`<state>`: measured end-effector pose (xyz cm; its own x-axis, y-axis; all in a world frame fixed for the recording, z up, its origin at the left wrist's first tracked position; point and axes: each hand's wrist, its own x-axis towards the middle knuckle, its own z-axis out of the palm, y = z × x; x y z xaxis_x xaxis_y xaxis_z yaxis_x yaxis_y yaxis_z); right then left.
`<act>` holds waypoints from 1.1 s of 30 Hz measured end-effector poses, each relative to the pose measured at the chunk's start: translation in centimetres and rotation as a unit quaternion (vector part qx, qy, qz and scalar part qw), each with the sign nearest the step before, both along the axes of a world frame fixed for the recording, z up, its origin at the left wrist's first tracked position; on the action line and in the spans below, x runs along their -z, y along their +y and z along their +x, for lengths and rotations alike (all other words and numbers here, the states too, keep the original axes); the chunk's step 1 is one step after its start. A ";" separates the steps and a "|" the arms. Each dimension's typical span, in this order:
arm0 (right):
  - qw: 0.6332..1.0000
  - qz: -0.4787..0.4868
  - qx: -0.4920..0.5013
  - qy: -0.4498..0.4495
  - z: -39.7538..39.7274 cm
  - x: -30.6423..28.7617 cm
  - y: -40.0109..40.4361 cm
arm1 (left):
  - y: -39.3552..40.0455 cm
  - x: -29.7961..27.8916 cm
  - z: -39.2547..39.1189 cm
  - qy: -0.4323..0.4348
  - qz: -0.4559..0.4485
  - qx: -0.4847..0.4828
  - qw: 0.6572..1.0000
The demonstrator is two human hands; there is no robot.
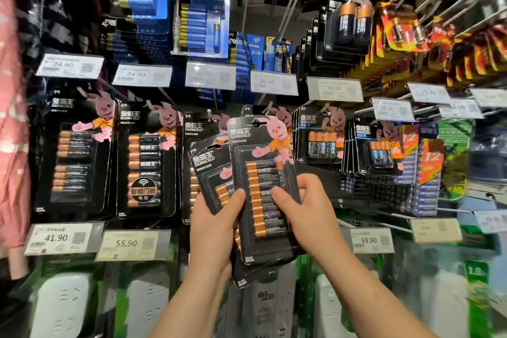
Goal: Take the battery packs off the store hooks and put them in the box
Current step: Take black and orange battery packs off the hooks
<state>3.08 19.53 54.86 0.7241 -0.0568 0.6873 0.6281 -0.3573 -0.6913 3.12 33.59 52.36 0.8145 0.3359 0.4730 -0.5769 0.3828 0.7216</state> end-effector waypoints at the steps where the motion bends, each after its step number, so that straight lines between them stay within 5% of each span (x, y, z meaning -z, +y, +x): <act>1: 1.000 0.007 -0.002 0.000 0.1 0.0 0.1 | 0.0 0.1 0.1 0.002 0.006 -0.003 1.000; 9: 0.997 0.073 -0.014 -0.006 1.1 -1.4 -1.4 | 1.0 -0.1 0.5 0.003 0.001 -0.037 0.999; 33: 0.996 0.063 0.014 0.055 6.2 -2.8 -0.5 | 3.5 0.0 0.3 0.004 -0.033 -0.114 0.993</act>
<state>9.27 19.07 57.66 0.7921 -0.1584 0.5895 0.5367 -0.2792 -0.7962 3.46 37.06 52.37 0.7182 0.5417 0.4367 -0.6475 0.2906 0.7045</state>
